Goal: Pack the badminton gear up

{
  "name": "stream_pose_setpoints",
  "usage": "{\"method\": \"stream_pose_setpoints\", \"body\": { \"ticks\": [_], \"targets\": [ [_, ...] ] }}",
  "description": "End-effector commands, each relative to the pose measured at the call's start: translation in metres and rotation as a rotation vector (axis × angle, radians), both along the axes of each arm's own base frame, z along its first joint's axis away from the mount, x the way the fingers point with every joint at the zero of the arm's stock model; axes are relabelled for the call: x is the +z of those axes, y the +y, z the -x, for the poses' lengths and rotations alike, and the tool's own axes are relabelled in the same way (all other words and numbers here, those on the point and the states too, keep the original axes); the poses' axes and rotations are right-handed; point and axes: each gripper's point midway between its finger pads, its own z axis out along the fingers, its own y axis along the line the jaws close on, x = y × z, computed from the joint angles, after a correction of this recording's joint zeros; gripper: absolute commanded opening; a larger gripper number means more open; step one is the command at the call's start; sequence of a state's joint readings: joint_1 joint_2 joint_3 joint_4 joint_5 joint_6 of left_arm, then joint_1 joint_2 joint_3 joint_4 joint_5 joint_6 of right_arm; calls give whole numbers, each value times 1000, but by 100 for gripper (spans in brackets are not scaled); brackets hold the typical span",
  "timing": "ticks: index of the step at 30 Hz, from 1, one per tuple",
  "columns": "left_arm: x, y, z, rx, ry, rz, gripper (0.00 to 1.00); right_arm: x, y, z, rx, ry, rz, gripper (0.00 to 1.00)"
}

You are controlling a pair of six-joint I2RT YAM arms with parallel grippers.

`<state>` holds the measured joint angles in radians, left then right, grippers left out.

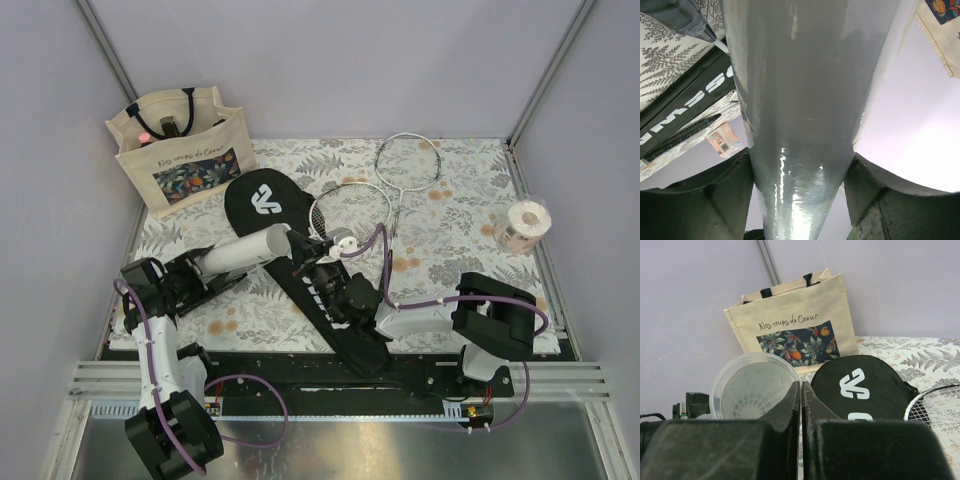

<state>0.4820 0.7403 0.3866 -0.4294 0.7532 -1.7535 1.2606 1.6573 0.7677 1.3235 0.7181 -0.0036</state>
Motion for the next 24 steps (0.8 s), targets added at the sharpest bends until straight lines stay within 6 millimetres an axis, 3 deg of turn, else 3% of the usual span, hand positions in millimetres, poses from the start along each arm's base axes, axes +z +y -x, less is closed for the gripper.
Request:
{"method": "stream_pose_setpoints", "body": {
  "ticks": [1,17,24],
  "targets": [
    [14,-8,2,-45,-44,28,51,43,-6,2,-30,-63,-158,0],
    [21,-9,1,-56,-63,32,51,33,-7,-3,-66,-52,-130,0],
    [23,-8,0,-55,-72,15,51,33,4,2,-8,-76,-120,0]
  ]
}}
